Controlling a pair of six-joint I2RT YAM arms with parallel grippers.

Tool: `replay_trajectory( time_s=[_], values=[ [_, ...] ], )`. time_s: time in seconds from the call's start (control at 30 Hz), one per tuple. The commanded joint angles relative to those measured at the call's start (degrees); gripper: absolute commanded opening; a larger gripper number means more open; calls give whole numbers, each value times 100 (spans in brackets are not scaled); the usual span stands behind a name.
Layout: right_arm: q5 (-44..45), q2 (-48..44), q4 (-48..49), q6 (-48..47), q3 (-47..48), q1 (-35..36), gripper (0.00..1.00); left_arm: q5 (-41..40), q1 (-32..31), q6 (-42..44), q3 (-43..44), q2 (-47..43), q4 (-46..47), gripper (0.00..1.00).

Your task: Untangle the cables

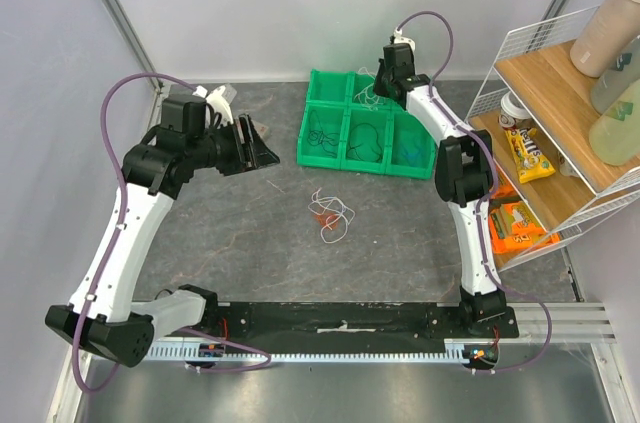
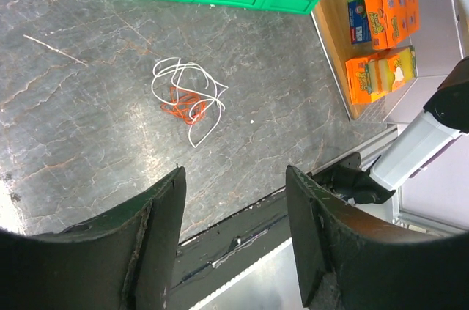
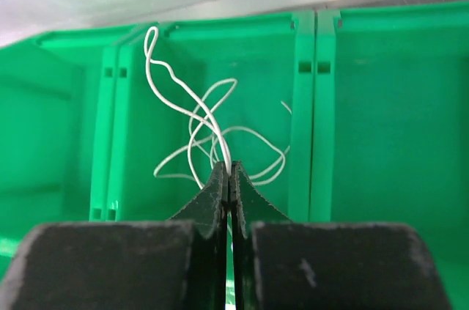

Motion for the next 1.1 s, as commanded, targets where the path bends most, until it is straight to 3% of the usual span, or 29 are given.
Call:
replay_trajectory(
  time_s=[0.0, 0.27, 0.4, 0.57, 0.67, 0.8, 0.9, 1.07],
  values=[
    [-55, -437, -936, 182, 336, 1, 0, 331, 23, -165, -16, 36, 219, 62],
    [-144, -559, -1322, -205, 793, 27, 55, 560, 23, -253, -156, 97, 237, 62],
    [-82, -1331, -1542, -293, 215, 167, 71, 840, 32, -419, -568, 123, 534, 62],
    [-310, -2500, -1429, -188, -1629, 606, 73, 1420, 23, -692, -1280, 334, 1018, 56],
    [-880, -3273, -1087, -275, -3025, 1132, 72, 1640, 14, -754, -1579, 510, 1246, 54],
    [-1575, -4275, -341, -338, -4959, 1889, 70, 1659, -91, -675, -1878, 800, 1580, 54],
    [-2067, -4830, 371, 92, -6278, 2005, 65, 1580, -275, -473, -1888, 1282, 1739, 55],
    [-2385, -5183, 839, 375, -7187, 2013, 61, 1369, -636, -236, -1537, 2371, 2169, 53]
  ],
)
